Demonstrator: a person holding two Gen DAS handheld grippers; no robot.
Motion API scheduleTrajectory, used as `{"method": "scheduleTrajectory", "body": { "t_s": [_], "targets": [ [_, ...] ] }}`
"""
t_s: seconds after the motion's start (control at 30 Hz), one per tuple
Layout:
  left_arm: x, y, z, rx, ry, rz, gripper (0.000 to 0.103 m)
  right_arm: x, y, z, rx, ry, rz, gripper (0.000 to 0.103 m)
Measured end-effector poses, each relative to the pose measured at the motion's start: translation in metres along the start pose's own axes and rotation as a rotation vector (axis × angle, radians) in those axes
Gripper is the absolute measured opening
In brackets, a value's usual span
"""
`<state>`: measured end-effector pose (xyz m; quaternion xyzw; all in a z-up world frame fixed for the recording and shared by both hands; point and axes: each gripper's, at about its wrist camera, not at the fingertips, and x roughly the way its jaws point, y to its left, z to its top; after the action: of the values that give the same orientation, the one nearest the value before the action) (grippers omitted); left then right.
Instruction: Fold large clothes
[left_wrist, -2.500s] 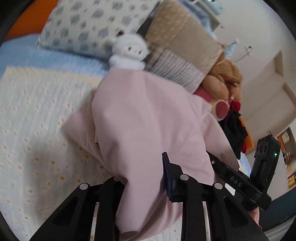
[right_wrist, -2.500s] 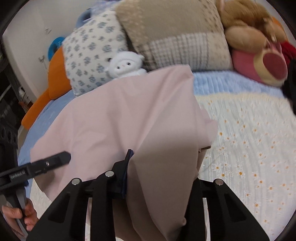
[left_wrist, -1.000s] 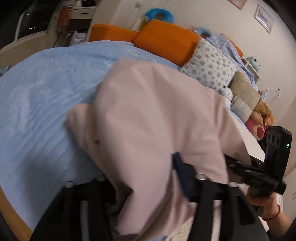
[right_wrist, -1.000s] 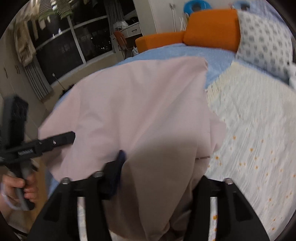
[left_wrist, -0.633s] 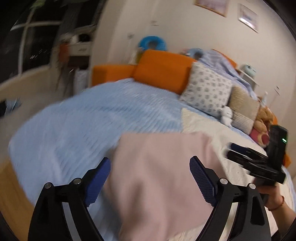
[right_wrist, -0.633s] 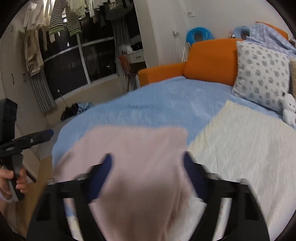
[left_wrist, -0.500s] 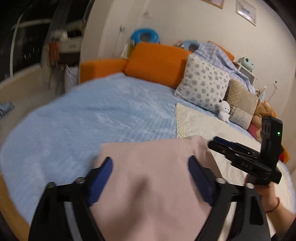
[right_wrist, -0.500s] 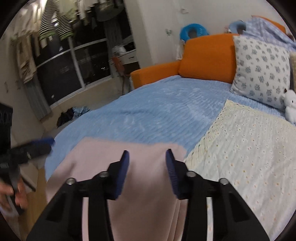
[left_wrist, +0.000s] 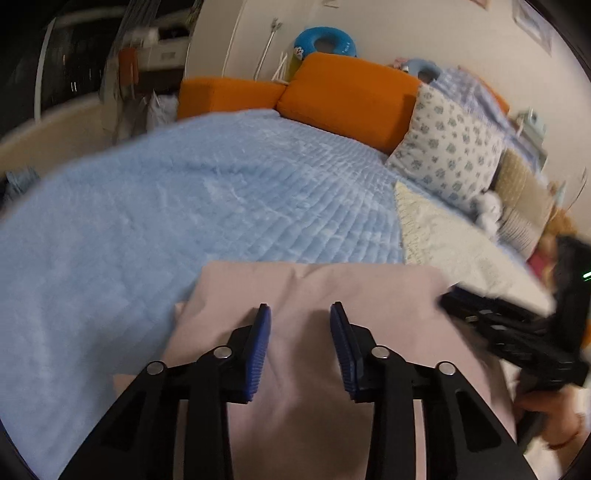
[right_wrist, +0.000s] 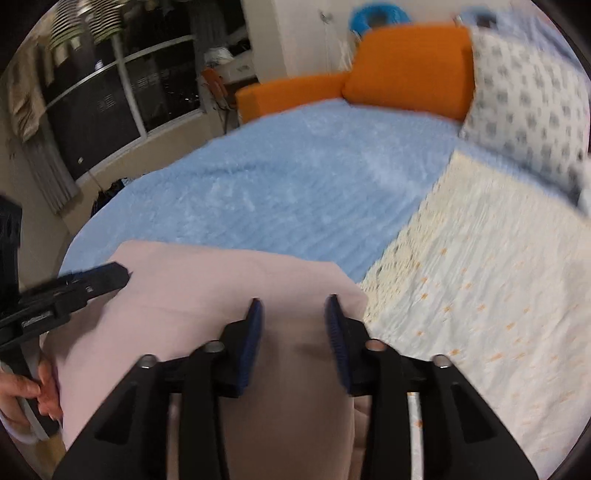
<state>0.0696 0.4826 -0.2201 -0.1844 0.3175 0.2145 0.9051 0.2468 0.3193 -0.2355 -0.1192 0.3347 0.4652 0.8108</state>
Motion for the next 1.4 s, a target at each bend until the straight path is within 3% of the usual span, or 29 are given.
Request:
{"method": "scheduleTrajectory", "body": {
  "t_s": [0.03,0.1,0.13,0.17,0.3,0.4,0.53,0.67,0.8,0.87,1.4],
  "targets": [
    [-0.010,-0.005,0.000,0.014,-0.013,0.017,0.080,-0.015,0.005,0.000,-0.023,-0.032,0.013,0.065],
    [-0.044,-0.018,-0.004,0.030,-0.095,0.039,0.094,-0.061,0.019,-0.009,-0.057,-0.129,0.027,0.082],
    [-0.070,-0.028,-0.011,0.045,-0.172,0.054,0.096,-0.082,0.025,-0.015,-0.070,-0.169,0.040,0.086],
    [-0.092,-0.038,-0.018,0.064,-0.231,0.068,0.100,-0.113,0.033,-0.026,-0.082,-0.217,0.058,0.097],
    [-0.151,-0.071,-0.051,0.123,-0.335,0.091,0.100,-0.186,0.058,-0.073,-0.114,-0.307,0.062,0.098],
    [-0.180,-0.088,-0.091,0.093,-0.415,0.178,0.100,-0.217,0.068,-0.109,-0.114,-0.339,0.036,0.098],
    [-0.181,-0.095,-0.124,0.061,-0.340,0.169,0.100,-0.231,0.066,-0.145,-0.091,-0.352,-0.007,0.098],
    [-0.169,-0.087,-0.159,0.022,-0.294,0.201,0.100,-0.211,0.054,-0.176,-0.061,-0.280,-0.059,0.098],
    [-0.164,-0.081,-0.185,-0.003,-0.285,0.255,0.100,-0.201,0.054,-0.195,-0.072,-0.286,-0.135,0.098],
    [-0.162,-0.080,-0.192,-0.001,-0.280,0.270,0.100,-0.200,0.057,-0.200,-0.096,-0.296,-0.125,0.098],
    [-0.155,-0.086,-0.194,0.039,-0.245,0.263,0.100,-0.196,0.069,-0.202,-0.139,-0.296,-0.111,0.098]
  ]
}}
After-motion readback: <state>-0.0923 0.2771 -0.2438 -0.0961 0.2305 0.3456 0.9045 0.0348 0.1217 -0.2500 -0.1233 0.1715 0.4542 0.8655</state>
